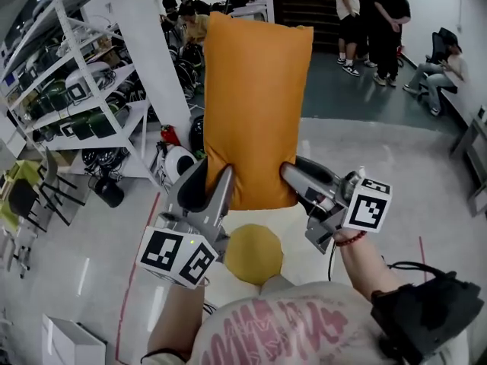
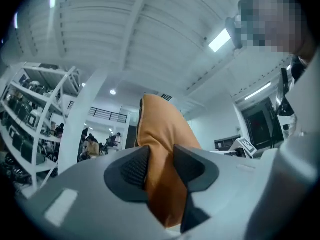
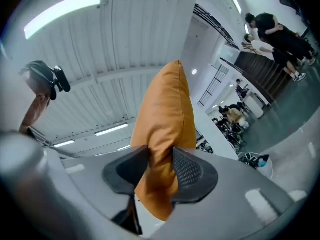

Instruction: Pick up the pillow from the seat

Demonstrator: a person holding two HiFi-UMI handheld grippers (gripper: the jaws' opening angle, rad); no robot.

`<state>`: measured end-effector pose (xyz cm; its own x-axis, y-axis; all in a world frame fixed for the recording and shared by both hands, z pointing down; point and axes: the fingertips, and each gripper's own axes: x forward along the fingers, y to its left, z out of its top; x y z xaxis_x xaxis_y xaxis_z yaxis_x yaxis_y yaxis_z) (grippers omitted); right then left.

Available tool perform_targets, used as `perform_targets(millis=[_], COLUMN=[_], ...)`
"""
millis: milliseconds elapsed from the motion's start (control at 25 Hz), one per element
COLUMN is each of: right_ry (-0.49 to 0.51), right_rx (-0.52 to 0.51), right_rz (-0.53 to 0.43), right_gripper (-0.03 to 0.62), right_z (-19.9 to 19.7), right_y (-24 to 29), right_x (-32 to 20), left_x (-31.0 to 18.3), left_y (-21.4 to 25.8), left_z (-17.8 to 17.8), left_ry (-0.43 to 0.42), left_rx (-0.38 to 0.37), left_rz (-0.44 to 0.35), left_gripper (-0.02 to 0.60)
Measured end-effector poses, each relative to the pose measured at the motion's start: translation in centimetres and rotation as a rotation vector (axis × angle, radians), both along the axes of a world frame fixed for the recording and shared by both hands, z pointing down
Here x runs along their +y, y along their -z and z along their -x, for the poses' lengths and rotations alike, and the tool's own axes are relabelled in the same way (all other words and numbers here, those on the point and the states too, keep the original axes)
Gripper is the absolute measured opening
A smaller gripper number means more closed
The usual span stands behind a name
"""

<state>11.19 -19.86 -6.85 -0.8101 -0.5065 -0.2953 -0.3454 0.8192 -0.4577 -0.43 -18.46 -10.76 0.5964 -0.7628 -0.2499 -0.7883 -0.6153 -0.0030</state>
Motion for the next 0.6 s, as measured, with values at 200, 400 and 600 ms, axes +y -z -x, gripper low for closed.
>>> perform_targets(millis=[200, 400, 600], right_ry=[0.025, 0.013, 0.006], right_rx=[0.017, 0.019, 0.025], right_rz=[-0.123, -0.218, -0.283], right_gripper=[0.154, 0.157, 0.16], right_z=[-0.8, -2.3, -2.8], right_y=[3.6, 5.8, 7.4], right_x=[2.7, 4.8, 6.0], left_x=[3.3, 5.4, 6.9], left_y=[3.3, 4.8, 6.3], left_z=[-0.9, -2.1, -2.6], left_ry=[-0.002, -0.029, -0.03], left_rx=[-0.013, 0.015, 0.014], left_rz=[-0.12, -0.182, -0.249], left_gripper=[0.166, 0.166, 0.167])
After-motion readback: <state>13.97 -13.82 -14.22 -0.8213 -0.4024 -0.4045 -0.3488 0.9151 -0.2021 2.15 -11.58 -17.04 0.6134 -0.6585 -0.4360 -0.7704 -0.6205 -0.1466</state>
